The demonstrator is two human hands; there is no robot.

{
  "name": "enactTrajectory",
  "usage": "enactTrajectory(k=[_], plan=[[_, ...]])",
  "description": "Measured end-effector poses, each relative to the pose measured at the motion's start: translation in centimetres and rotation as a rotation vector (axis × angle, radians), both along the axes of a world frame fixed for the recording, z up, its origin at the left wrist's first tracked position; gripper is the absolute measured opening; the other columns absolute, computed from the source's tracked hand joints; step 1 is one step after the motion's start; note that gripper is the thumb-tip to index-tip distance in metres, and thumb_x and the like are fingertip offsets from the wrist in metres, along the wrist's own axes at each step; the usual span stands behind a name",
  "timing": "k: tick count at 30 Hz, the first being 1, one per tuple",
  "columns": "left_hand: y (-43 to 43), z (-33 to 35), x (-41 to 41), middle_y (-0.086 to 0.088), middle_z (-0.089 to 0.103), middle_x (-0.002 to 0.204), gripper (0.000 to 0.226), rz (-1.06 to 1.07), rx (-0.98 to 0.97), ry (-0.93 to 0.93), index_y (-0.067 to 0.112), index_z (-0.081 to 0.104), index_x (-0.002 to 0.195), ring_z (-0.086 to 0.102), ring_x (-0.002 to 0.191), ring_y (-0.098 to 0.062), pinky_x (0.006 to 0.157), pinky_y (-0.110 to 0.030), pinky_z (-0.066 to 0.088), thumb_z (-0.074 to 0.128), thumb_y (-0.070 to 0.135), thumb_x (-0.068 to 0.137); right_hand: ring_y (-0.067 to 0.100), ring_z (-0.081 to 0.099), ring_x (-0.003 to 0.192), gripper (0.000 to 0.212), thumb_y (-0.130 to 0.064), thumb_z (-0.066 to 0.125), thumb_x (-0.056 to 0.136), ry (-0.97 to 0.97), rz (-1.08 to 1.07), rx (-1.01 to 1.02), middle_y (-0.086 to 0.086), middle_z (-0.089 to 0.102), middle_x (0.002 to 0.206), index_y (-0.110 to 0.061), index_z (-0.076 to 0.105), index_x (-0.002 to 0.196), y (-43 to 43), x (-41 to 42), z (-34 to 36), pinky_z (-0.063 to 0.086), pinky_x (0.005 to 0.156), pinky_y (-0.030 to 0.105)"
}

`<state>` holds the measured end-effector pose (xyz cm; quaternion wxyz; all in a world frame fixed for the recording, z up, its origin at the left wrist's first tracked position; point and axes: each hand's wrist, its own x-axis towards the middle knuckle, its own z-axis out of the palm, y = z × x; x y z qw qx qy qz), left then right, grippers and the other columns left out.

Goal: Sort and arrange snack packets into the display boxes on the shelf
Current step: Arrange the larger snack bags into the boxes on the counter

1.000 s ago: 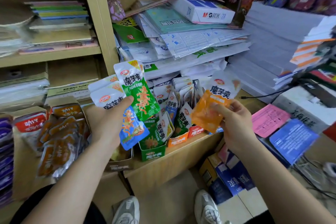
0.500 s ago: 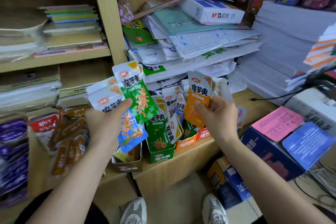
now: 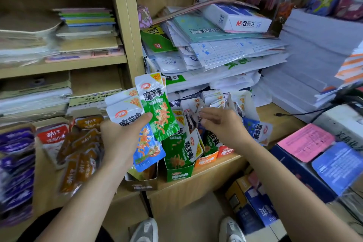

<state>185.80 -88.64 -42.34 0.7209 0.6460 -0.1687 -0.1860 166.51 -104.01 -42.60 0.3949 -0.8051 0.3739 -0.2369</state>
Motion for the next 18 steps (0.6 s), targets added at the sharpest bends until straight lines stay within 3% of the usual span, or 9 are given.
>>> enactTrajectory(k=[3,7,9,11,13,15,18], plan=[[0.0,0.1,-0.2,0.006,0.078,0.088,0.024,-0.011,0.002,0.013,0.021,0.072,0.087,0.076,0.082,-0.018,0.081,-0.053,0.061,0.089,0.013,0.073,0.009,0.071,0.100,0.040,-0.017,0.063,0.097,-0.062,0.007,0.043,-0.008,0.072,0.115,-0.017,0.059,0.137,0.7,-1.6,0.1,0.059,0.090,0.038],[0.3,0.3,-0.4,0.008,0.078,0.090,0.025,-0.011,0.002,-0.002,0.020,0.072,0.089,0.075,0.083,-0.012,0.079,-0.042,0.061,0.089,0.013,0.073,0.014,0.074,0.072,0.035,-0.034,0.069,0.092,0.004,0.048,0.103,0.000,0.074,0.094,-0.021,0.060,0.123,3.3,-3.5,1.0,0.063,0.065,0.034],[0.4,0.4,-0.4,0.009,0.077,0.088,0.023,-0.006,-0.001,-0.008,0.020,0.071,0.088,0.075,0.081,-0.010,0.076,-0.038,0.060,0.089,0.013,0.074,0.012,0.072,0.064,0.047,-0.048,0.074,0.083,0.135,0.090,0.087,-0.001,0.074,0.090,-0.030,0.055,0.123,4.8,-3.7,0.5,0.062,0.064,0.031],[0.6,0.5,-0.4,0.011,0.076,0.083,0.022,0.004,0.000,-0.006,0.021,0.070,0.085,0.074,0.078,-0.008,0.072,-0.035,0.059,0.088,0.013,0.075,0.009,0.070,0.059,0.041,-0.044,0.077,0.083,0.156,0.049,-0.007,-0.002,0.074,0.081,-0.021,0.063,0.115,5.7,-3.1,-1.0,0.061,0.065,0.034],[0.8,0.6,-0.2,0.010,0.077,0.084,0.022,0.011,-0.011,0.007,0.021,0.071,0.084,0.074,0.081,-0.011,0.075,-0.039,0.061,0.089,0.013,0.074,0.011,0.069,0.057,0.022,-0.026,0.075,0.089,0.057,0.018,-0.103,0.001,0.072,0.069,-0.007,0.068,0.098,6.1,-2.1,-2.6,0.060,0.064,0.042],[1.0,0.7,0.1,0.011,0.077,0.084,0.023,0.017,-0.014,0.013,0.022,0.071,0.083,0.074,0.082,-0.012,0.080,-0.043,0.061,0.089,0.012,0.073,0.010,0.069,0.062,0.007,-0.015,0.070,0.092,-0.047,0.026,-0.151,-0.002,0.072,0.068,-0.010,0.073,0.097,6.6,-1.0,-3.1,0.059,0.067,0.038],[1.4,0.8,0.5,0.008,0.078,0.089,0.025,-0.010,-0.034,0.061,0.021,0.072,0.088,0.075,0.086,-0.015,0.083,-0.045,0.061,0.088,0.009,0.074,0.000,0.069,0.085,0.031,-0.011,0.070,0.092,-0.089,0.121,-0.099,-0.012,0.073,0.094,-0.019,0.071,0.122,7.0,0.4,-2.6,0.056,0.077,0.016]])
